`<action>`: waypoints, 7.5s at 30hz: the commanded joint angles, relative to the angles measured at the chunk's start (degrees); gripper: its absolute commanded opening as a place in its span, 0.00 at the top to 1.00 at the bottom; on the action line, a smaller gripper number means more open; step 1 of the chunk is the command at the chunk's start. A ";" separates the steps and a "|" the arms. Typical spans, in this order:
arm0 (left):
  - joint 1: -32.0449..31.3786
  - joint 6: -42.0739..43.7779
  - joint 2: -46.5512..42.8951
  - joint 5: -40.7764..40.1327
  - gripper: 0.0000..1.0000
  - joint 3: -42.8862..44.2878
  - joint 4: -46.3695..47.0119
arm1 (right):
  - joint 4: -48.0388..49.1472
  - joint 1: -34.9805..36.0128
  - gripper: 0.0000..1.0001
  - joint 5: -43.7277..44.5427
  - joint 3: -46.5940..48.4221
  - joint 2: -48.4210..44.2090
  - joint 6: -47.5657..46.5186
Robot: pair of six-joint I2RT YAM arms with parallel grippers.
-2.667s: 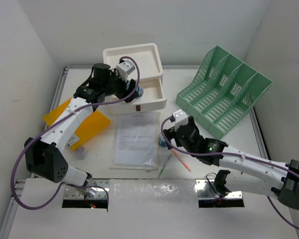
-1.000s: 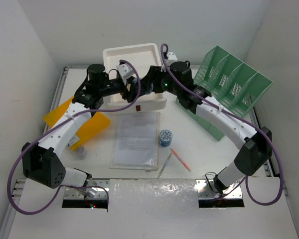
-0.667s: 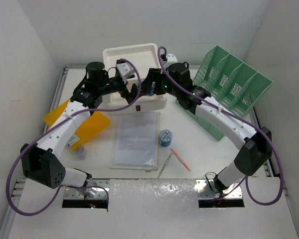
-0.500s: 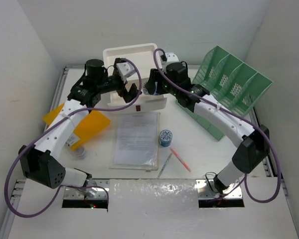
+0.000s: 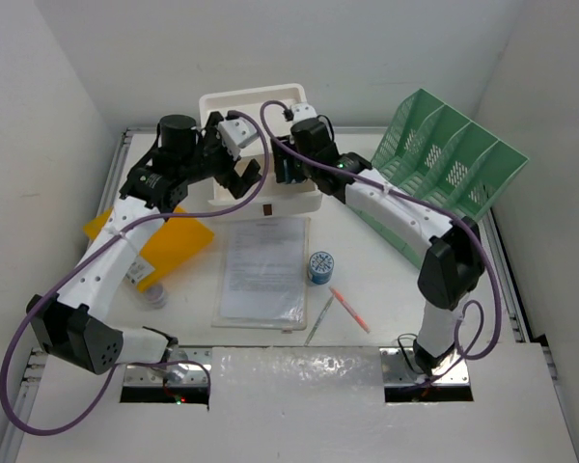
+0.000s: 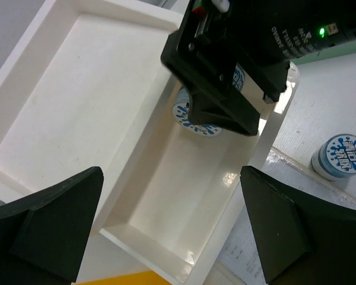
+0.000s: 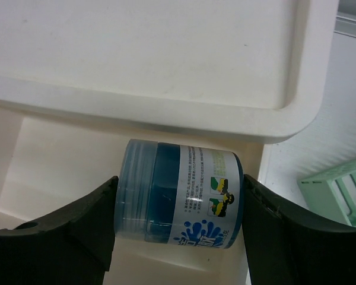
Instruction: Organize the desk
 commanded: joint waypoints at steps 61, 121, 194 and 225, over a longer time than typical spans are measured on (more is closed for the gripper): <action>-17.62 -1.57 -0.82 -12.12 0.01 6.23 -12.89 | 17.71 5.75 0.02 -12.70 -52.80 -22.19 -19.10; -28.96 81.47 -12.40 -20.42 0.00 -12.83 0.54 | -23.25 -10.60 1.00 -43.01 -14.57 -34.66 -20.33; -40.92 25.11 -0.82 -36.44 1.00 7.36 -8.84 | -12.61 -10.60 0.01 -36.27 -23.54 -50.91 -14.54; -1.01 -28.46 16.05 -22.58 1.00 23.82 -29.25 | -6.11 -10.51 0.01 -22.46 -28.90 -49.78 -4.69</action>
